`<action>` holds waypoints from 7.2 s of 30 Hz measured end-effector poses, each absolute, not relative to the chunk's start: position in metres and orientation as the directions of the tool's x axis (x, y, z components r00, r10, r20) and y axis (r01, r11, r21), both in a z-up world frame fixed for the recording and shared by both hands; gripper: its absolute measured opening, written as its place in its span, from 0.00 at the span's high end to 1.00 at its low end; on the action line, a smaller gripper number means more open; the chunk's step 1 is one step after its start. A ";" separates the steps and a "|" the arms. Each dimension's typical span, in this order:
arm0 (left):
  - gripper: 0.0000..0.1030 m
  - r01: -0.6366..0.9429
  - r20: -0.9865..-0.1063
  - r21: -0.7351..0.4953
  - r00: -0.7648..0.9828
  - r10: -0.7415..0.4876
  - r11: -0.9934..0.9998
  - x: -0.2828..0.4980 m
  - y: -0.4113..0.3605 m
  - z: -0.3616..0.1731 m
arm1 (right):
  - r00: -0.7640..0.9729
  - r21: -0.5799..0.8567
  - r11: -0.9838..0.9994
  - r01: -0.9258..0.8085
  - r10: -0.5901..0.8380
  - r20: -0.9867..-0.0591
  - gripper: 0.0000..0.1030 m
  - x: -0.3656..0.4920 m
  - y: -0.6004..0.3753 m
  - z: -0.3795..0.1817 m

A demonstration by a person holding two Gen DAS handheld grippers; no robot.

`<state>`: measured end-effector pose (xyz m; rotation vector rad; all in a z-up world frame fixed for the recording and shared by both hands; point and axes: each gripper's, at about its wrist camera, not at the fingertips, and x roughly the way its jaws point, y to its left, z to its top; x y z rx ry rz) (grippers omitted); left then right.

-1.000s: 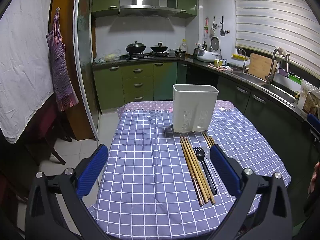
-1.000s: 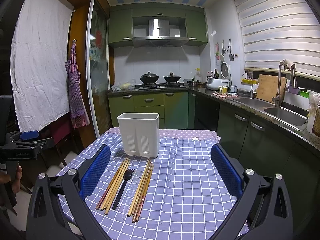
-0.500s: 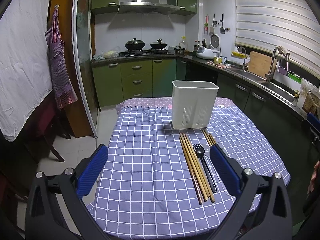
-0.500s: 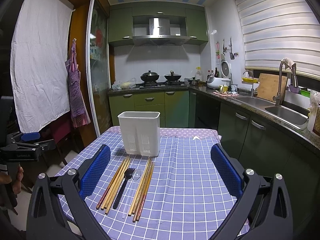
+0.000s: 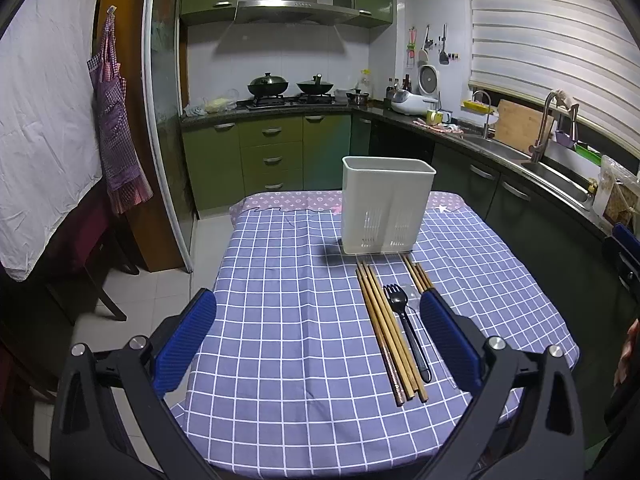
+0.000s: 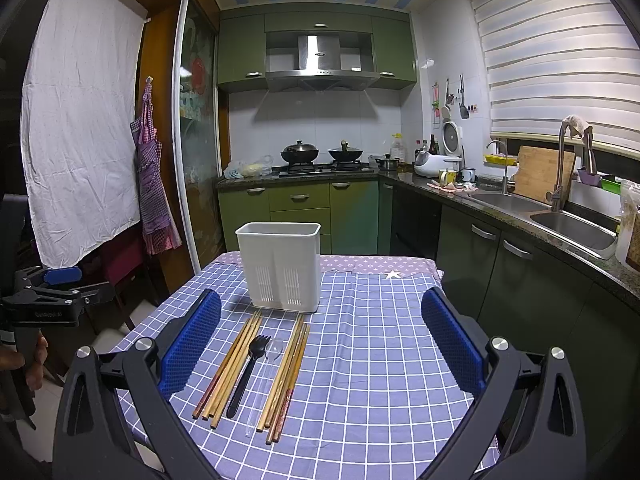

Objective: Organize utensils

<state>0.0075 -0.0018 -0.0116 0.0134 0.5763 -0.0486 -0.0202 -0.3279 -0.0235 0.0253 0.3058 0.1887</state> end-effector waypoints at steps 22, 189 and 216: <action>0.06 0.049 -0.553 0.000 0.832 -0.041 0.999 0.008 0.000 -0.012 | 0.933 0.057 0.982 -0.179 0.187 -0.306 0.04 -0.016 -0.328 -0.027; 0.91 0.163 -0.444 -0.096 0.876 -0.189 0.982 0.335 -0.101 0.004 | 0.563 0.420 0.852 -0.314 0.523 -0.640 0.91 0.202 -0.335 -0.013; 0.49 0.198 -0.781 -0.089 0.594 -0.192 0.976 0.254 -0.060 -0.060 | 0.808 0.316 0.910 -0.270 0.393 -0.440 0.91 0.351 -0.293 0.001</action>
